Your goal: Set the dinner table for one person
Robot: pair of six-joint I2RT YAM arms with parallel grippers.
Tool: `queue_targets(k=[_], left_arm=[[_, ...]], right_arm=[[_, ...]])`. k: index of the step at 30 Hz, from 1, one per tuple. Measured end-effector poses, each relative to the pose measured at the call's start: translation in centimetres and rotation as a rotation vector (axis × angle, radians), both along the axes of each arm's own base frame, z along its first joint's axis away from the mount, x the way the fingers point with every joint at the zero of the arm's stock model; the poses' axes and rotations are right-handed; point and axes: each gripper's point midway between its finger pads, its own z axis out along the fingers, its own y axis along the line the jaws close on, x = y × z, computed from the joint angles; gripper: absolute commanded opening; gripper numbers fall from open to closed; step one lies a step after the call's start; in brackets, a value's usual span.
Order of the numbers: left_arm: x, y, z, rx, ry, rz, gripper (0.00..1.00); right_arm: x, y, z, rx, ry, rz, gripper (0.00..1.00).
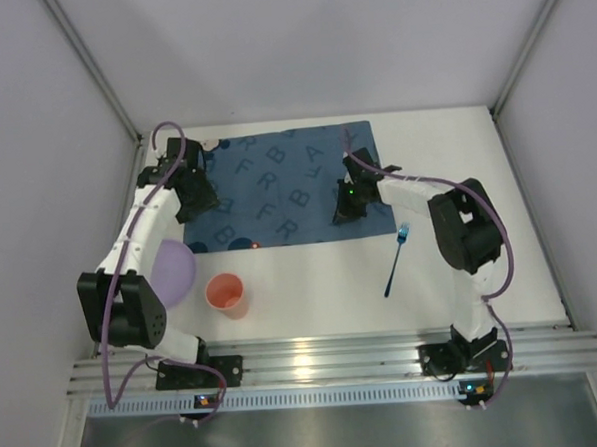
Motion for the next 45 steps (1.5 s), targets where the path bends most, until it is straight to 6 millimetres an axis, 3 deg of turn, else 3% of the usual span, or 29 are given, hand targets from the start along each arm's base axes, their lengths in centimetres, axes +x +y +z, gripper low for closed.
queue_targets(k=[3,10,17,22,24,25,27,30,31,34,37,42,45], left_arm=[[-0.5,0.2,1.2,0.003,-0.029,0.01,0.6],[-2.3,0.0,1.0,-0.028,-0.012,0.04,0.59],[-3.5,0.1,2.6,-0.045,-0.051,0.055,0.59],[-4.3,0.9,3.4,-0.015,-0.078,0.088,0.61],[-4.9,1.7,2.5,0.026,-0.054,0.11,0.61],[-5.3,2.1,1.7,0.048,-0.033,0.117,0.61],[-6.1,2.9,0.1,0.094,0.02,0.124,0.63],[-6.9,3.8,-2.8,0.16,0.125,0.117,0.64],[-7.0,3.9,-3.9,0.176,0.164,0.113,0.63],[-6.7,4.1,-7.1,0.207,0.271,0.101,0.63],[-6.4,4.1,-9.6,0.224,0.341,0.086,0.62],[-6.4,4.8,-11.6,0.275,0.407,0.079,0.58],[-6.2,5.3,-13.0,0.311,0.446,0.078,0.48]], right_arm=[[-1.2,-0.7,-1.7,-0.01,0.031,-0.011,0.0],[-4.3,-3.7,-1.9,-0.013,0.036,-0.042,0.0],[-7.5,-9.2,-1.8,-0.155,0.049,-0.084,0.0],[-8.1,-9.8,-0.3,-0.181,0.048,-0.022,0.03],[-7.1,-9.0,1.5,-0.164,0.016,0.007,0.07],[-6.4,-8.5,2.7,-0.154,-0.007,0.019,0.14],[-4.4,-7.0,6.2,-0.114,-0.092,0.048,0.23],[-2.1,-5.2,11.9,-0.054,-0.227,0.091,0.28],[-1.8,-4.8,13.8,-0.035,-0.27,0.099,0.29],[-2.4,-4.7,16.8,0.0,-0.329,0.109,0.3],[-3.9,-5.2,17.3,0.007,-0.325,0.116,0.3],[-6.4,-6.6,14.7,-0.036,-0.244,0.121,0.3],[-7.7,-7.6,13.1,-0.07,-0.2,0.115,0.29]])
